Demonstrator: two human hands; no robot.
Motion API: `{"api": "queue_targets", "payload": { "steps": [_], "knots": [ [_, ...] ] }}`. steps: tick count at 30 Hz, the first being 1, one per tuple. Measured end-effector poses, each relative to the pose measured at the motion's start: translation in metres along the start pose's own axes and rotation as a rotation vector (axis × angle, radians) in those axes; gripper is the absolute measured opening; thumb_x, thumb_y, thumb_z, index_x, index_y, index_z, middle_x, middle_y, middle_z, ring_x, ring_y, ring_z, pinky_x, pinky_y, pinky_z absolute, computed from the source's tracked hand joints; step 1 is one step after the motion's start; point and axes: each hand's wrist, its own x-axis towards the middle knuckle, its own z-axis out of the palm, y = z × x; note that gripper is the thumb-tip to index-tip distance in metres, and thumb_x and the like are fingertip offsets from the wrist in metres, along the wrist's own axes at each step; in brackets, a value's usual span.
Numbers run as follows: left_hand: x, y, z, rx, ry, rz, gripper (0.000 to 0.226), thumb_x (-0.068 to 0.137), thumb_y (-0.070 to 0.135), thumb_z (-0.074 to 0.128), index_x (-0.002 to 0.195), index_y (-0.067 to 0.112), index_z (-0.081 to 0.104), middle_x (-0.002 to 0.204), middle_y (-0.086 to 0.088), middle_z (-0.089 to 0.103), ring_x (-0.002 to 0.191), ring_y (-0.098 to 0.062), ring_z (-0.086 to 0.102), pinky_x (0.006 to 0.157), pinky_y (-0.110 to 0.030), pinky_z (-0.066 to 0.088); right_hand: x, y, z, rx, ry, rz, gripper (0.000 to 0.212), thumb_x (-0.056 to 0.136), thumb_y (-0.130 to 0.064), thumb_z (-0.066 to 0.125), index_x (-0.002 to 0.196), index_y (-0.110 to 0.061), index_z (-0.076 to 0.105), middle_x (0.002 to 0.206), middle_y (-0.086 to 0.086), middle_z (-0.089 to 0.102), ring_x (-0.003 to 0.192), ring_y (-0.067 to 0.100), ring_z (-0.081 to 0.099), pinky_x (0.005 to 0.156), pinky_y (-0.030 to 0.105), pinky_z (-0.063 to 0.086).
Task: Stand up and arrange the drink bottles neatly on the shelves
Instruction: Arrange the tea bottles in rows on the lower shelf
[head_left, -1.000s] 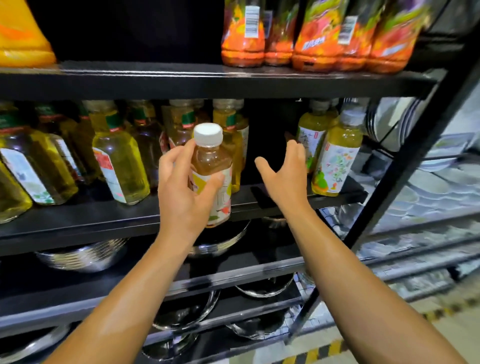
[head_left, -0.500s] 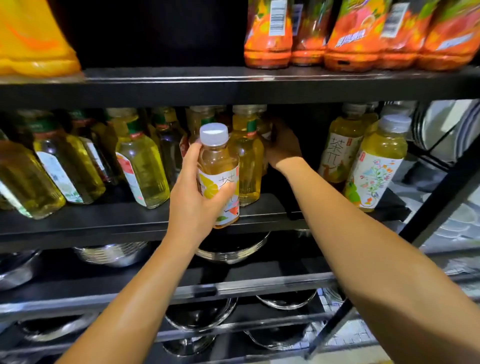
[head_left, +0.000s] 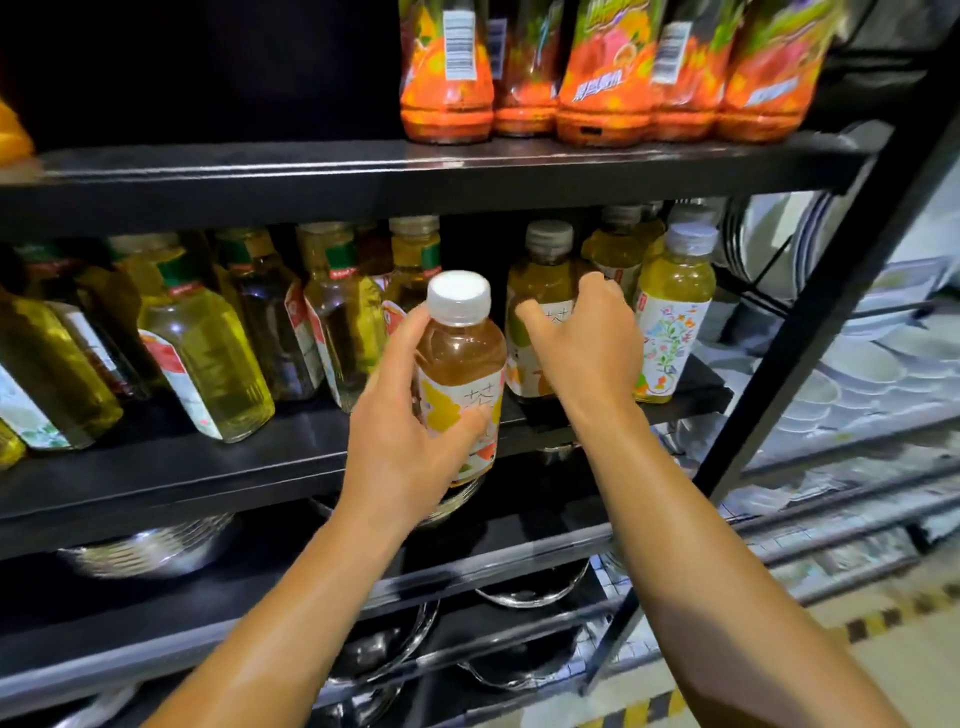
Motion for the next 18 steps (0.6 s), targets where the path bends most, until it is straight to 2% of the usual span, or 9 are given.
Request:
{"api": "queue_targets", "payload": {
  "steps": [2,5,8,12,15,16,18],
  "knots": [
    [0.005,0.003,0.018,-0.017,-0.038,0.036,0.086,0.078,0.009,0.078,0.145,0.038,0.033,0.137,0.023,0.047,0.128,-0.002,0.048,0.105,-0.029,0.046,0.001,0.003,-0.004,-0.048,0.052,-0.063,0.045,0.085,-0.055,0.062,0.100,-0.014,0.051,0.106,0.005,0.052,0.098,0.026,0.050,0.067,0.035,0.035],
    [0.017,0.000,0.038,-0.022,-0.028,0.032,0.088,0.077,0.011,0.077,0.149,0.033,0.029,0.138,0.012,0.048,0.128,-0.007,0.049,0.105,-0.036,0.046,0.006,0.004,-0.011,-0.040,0.046,-0.119,0.038,0.088,-0.045,0.065,0.104,-0.015,0.047,0.108,0.003,0.047,0.089,0.021,0.047,0.067,0.034,0.034],
    [0.032,-0.005,0.052,0.001,-0.015,-0.036,0.087,0.079,0.016,0.076,0.148,0.035,0.026,0.135,0.007,0.051,0.122,-0.009,0.053,0.101,-0.036,0.049,0.010,0.004,-0.016,-0.051,0.018,-0.120,0.025,0.092,-0.030,0.061,0.099,-0.017,0.042,0.106,0.003,0.044,0.082,0.020,0.041,0.067,0.034,0.032],
    [0.052,-0.009,0.067,0.128,-0.011,-0.117,0.066,0.084,0.026,0.073,0.136,0.023,0.034,0.121,-0.001,0.056,0.108,-0.015,0.056,0.083,-0.027,0.046,0.013,0.007,-0.018,-0.046,0.008,-0.128,0.017,0.093,-0.019,0.059,0.099,-0.016,0.042,0.106,0.005,0.047,0.085,0.023,0.047,0.067,0.035,0.036],
    [0.058,-0.007,0.077,0.191,-0.004,-0.147,0.047,0.088,0.030,0.070,0.120,0.017,0.039,0.107,-0.005,0.054,0.096,-0.022,0.055,0.073,-0.030,0.044,0.005,0.013,-0.016,-0.013,0.020,-0.196,0.021,0.090,-0.013,0.058,0.098,-0.017,0.039,0.106,0.004,0.045,0.082,0.022,0.045,0.063,0.034,0.033],
    [0.060,-0.006,0.081,0.209,-0.005,-0.147,0.043,0.089,0.031,0.069,0.116,0.017,0.039,0.103,-0.004,0.052,0.094,-0.023,0.054,0.072,-0.031,0.043,0.000,0.017,-0.015,-0.005,0.017,-0.216,0.021,0.089,-0.010,0.058,0.103,-0.016,0.042,0.110,0.004,0.046,0.083,0.021,0.045,0.063,0.033,0.033],
    [0.064,-0.005,0.087,0.245,-0.018,-0.151,0.038,0.090,0.033,0.067,0.108,0.018,0.037,0.097,-0.003,0.048,0.091,-0.025,0.052,0.070,-0.032,0.041,-0.008,0.026,-0.010,0.017,-0.019,-0.247,0.040,0.088,-0.008,0.056,0.126,-0.011,0.045,0.127,0.006,0.045,0.099,0.023,0.050,0.069,0.035,0.039]
  ]
}}
